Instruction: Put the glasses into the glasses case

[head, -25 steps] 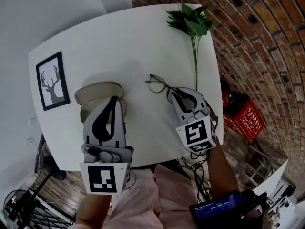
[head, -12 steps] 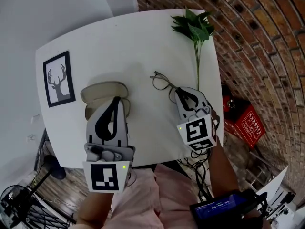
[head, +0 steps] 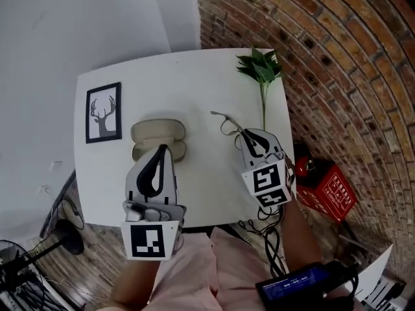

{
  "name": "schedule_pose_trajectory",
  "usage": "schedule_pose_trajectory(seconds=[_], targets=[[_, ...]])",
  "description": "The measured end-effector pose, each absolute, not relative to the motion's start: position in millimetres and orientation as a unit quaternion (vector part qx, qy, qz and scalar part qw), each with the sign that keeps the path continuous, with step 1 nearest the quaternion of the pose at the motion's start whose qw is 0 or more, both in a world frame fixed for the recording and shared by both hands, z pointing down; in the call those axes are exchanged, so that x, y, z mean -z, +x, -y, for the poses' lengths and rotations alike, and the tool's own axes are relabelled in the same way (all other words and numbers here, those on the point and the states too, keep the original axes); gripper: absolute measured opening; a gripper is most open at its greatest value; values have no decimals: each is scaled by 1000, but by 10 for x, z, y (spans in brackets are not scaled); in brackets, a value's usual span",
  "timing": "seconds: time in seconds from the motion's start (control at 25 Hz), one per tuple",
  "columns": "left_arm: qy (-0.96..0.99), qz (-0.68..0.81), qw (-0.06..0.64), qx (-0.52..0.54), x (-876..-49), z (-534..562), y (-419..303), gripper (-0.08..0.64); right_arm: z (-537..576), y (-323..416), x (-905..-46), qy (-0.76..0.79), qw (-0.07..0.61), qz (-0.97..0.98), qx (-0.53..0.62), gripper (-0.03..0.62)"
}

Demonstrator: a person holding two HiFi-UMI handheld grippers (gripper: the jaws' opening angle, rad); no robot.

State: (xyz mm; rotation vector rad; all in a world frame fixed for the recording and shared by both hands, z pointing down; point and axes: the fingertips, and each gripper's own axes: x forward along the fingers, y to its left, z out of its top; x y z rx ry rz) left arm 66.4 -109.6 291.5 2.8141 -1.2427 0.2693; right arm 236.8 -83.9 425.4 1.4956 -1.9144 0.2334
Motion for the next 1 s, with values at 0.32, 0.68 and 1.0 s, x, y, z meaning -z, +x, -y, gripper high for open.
schedule_pose_trajectory(seconds=[0.32, 0.68, 1.0], targets=[[913, 392, 29, -106, -3033, 975, 746, 5, 546, 2432, -4685, 574, 358, 726, -125, 32], [918, 376, 42, -119, -3244, 1073, 862, 5, 489, 2444, -4960, 564, 368, 723, -154, 38], [919, 371, 50, -126, -3326, 1164, 871, 6, 635, 2376, -4847, 553, 359, 735, -156, 80]])
